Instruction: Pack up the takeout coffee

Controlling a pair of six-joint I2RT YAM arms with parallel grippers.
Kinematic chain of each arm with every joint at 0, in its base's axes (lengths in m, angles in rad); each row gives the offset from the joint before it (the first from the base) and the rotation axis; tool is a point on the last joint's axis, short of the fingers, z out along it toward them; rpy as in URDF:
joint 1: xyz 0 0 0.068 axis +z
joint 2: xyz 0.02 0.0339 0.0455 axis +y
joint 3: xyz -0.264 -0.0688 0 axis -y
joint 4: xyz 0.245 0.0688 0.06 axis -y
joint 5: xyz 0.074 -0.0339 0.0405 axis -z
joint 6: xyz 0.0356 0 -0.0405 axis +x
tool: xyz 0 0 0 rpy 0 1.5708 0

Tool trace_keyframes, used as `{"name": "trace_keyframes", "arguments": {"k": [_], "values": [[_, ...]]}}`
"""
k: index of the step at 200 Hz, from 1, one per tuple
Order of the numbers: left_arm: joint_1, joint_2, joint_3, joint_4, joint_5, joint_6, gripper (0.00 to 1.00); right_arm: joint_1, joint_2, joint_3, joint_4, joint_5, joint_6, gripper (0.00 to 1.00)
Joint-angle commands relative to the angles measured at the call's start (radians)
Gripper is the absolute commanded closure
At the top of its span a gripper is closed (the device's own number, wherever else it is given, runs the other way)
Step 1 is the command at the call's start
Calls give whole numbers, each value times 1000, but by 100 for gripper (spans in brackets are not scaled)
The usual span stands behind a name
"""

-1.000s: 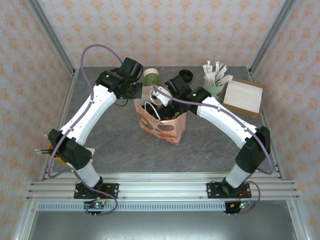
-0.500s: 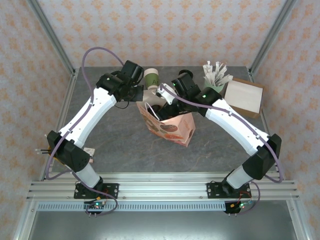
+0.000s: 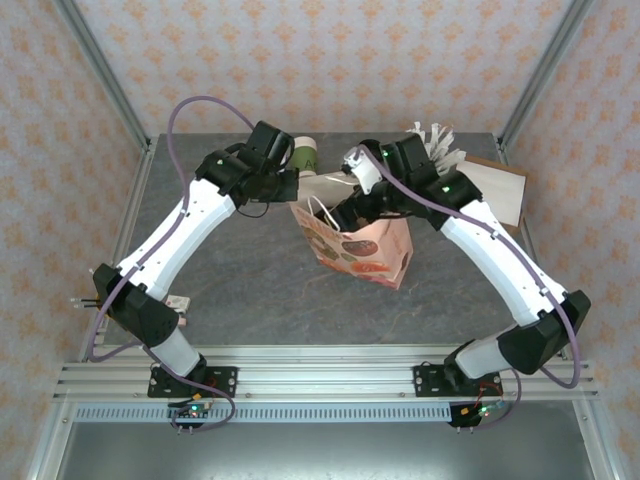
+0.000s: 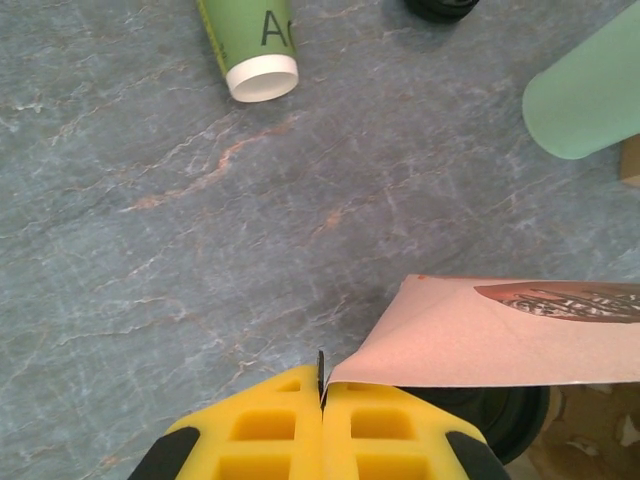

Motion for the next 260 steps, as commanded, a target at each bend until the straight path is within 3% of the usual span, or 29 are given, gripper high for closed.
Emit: {"name": "trace_keyframes", "arguments": {"k": [1,35,65,91,105,121,150,184,197,211,234,260], "values": [[63,-19,-19,-141,-253,-60,100,-108,-104,45,-46,67,81,0],[62,-35,-41,-129,-272,-111,100,-203,-115,48,21,50,125,0],[64,-41,-41,-104,-263,-111,100,-205,-94,23,-2,-22,50,0],[63,-25,-19,-114,-259,-111,100,-206,-73,-15,90,-76,133,1],[64,-18,-20,-117,-258,-111,100,-205,-68,-37,179,-24,244,1],[62,-11,-17,-116,-243,-107,100,-207,-56,-41,236,115,380,0],[72,8,10,-111,-183,-85,79,-228,16,31,182,556,678,0],[100,-24,48,-91,-117,-62,55,-345,183,232,-100,745,704,0],[118,-61,33,-54,-80,-58,46,-385,228,291,-156,756,688,0],[137,-102,9,-20,-67,-61,39,-425,245,290,-126,654,632,0],[173,-184,-46,31,-106,-68,28,-493,269,311,-139,599,602,3],[196,-283,-140,114,-227,-91,6,-606,372,415,-269,336,678,32]]}}
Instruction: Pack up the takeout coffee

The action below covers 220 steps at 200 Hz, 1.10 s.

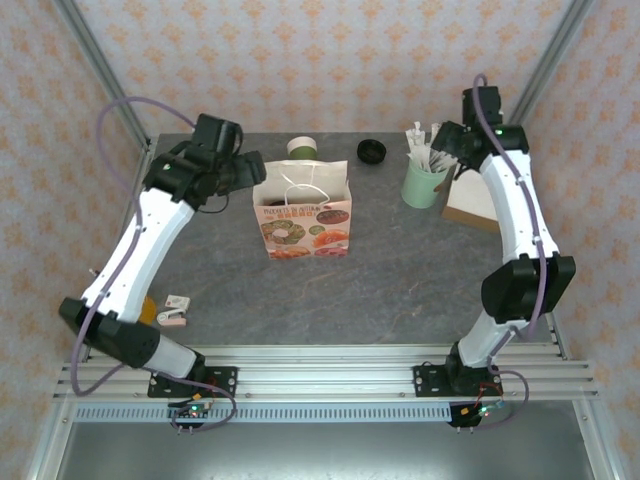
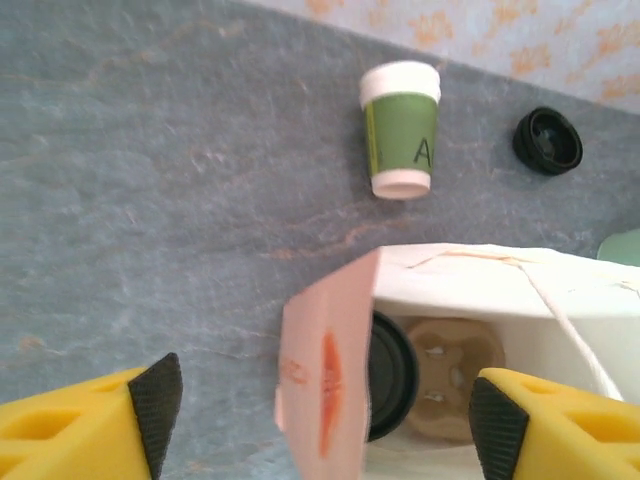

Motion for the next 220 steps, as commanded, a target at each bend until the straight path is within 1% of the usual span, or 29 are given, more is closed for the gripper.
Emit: {"name": "trace_keyframes", "arguments": {"k": [1,4,7,14,17,29,41,57,69,83,91,105,128,167,187,199,212,220], "values": [[17,-94,-68,101,-119,-20,5,-77,75,97,-134,-194,42,33],[19,-104,-79,112,-131,-26,1,-77,85,106,-152,-200,46,34],[22,-113,-88,122,-141,-34,0,-75,95,113,-163,-212,48,36],[27,-129,-112,141,-158,-38,0,-66,112,120,-176,-231,63,37],[29,-134,-120,147,-163,-67,0,-61,116,122,-178,-232,72,37],[34,-146,-143,161,-173,-110,0,-41,127,123,-174,-214,95,37],[34,-149,-160,164,-164,-147,0,-29,140,127,-173,-155,128,38],[35,-153,-186,172,-143,-185,0,-29,165,132,-159,-157,139,41],[34,-159,-205,178,-135,-199,0,-29,195,155,-165,-176,146,46],[34,-166,-218,180,-136,-205,0,-27,231,181,-181,-164,162,57],[35,-169,-224,178,-136,-208,0,-25,243,183,-181,-153,172,61],[35,-174,-230,175,-139,-206,0,-23,251,170,-170,-143,187,64],[35,-174,-230,160,-143,-202,0,-20,252,142,-144,-167,204,70],[35,-165,-231,154,-139,-196,0,-13,254,128,-133,-190,223,71],[35,-156,-228,152,-133,-185,0,-7,248,101,-119,-192,239,66],[35,-151,-223,149,-132,-179,0,-4,247,90,-109,-198,244,66],[35,-149,-220,144,-131,-173,0,-2,251,91,-108,-195,248,70],[35,-149,-219,143,-131,-170,0,0,249,93,-108,-187,248,76]]}}
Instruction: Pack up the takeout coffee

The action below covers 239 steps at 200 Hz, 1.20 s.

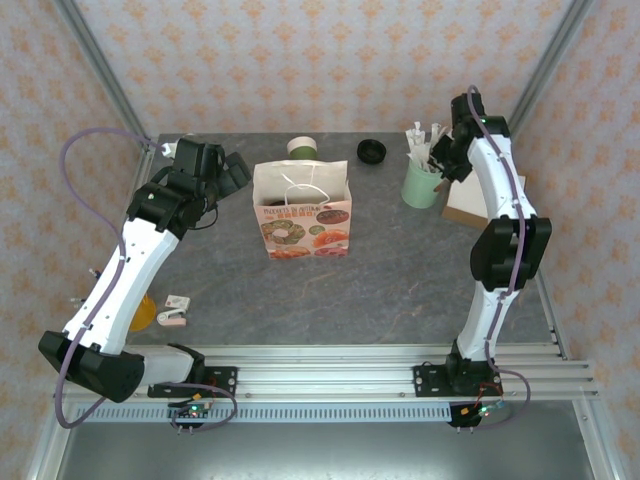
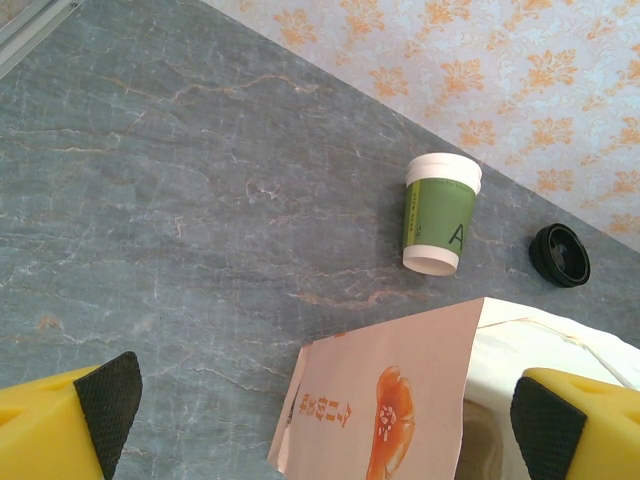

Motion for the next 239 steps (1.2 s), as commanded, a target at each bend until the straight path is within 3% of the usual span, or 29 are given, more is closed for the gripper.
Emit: {"name": "trace_keyframes", "arguments": {"k": [1,34,69,113,134,200,229,239], "values": [[8,8,5,-2,-21,13,0,12,-6,-9,14,9,20,77],[8,-3,0,-5,-29,21,0,14,-42,-26,2,91,15,100],[12,-2,7,12,-30,51,0,15,-137,-25,-53,142,-33,100],[17,13,39,64,-7,103,0,16,-272,118,-351,70,-146,100],[18,20,43,100,25,118,0,28,-354,165,-378,-81,-189,100],[19,65,84,105,129,133,0,56,-482,173,-226,-422,-68,100],[18,48,63,120,145,133,0,106,-494,98,-128,-707,-75,100],[19,42,59,119,150,133,0,132,-482,100,-138,-750,-89,100]]}}
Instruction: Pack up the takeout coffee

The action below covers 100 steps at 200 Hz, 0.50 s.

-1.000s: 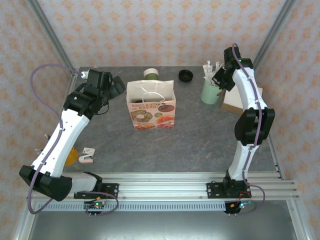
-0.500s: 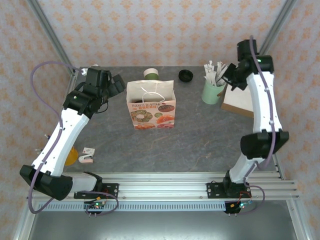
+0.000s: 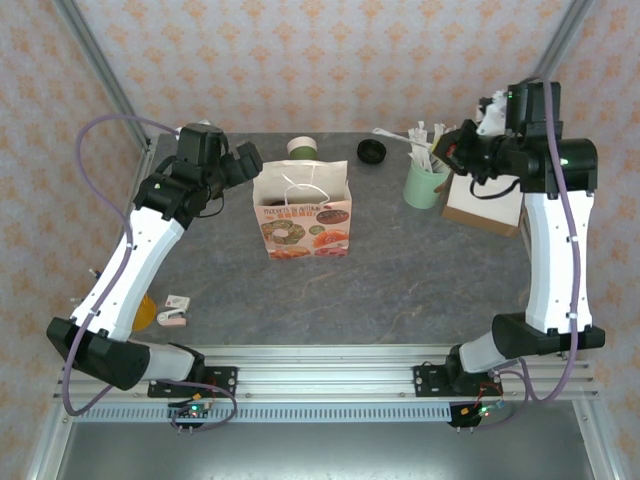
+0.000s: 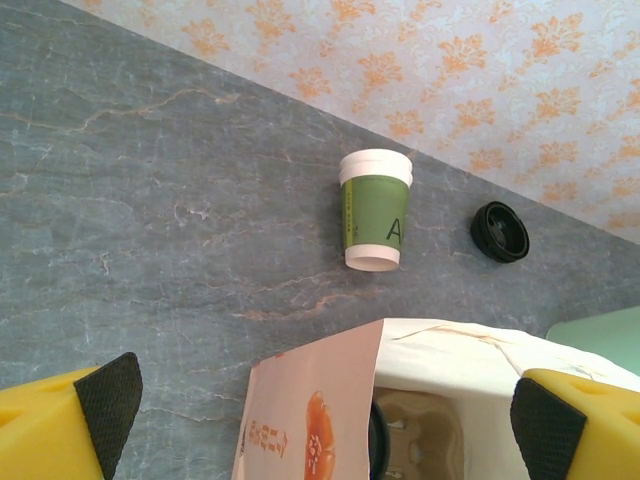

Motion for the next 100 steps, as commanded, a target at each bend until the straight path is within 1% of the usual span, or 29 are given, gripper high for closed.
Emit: {"name": "trace_keyframes", "arguments": {"k": [1,32,38,68,92,100], "values": [[8,-24,10,23,23,11,0,52,16,-21,61,-258,-2,100],[8,-39,-6,34,53,11,0,139,106,60,-129,-275,-142,100],[8,-39,-6,35,60,38,0,152,124,77,-163,-268,-166,100],[8,-27,1,19,94,40,0,162,175,143,-281,-190,-237,100],[8,-25,-3,23,96,38,0,162,179,199,-325,-92,-242,100],[8,-22,-5,29,94,41,0,161,181,215,-340,-77,-241,100]]}}
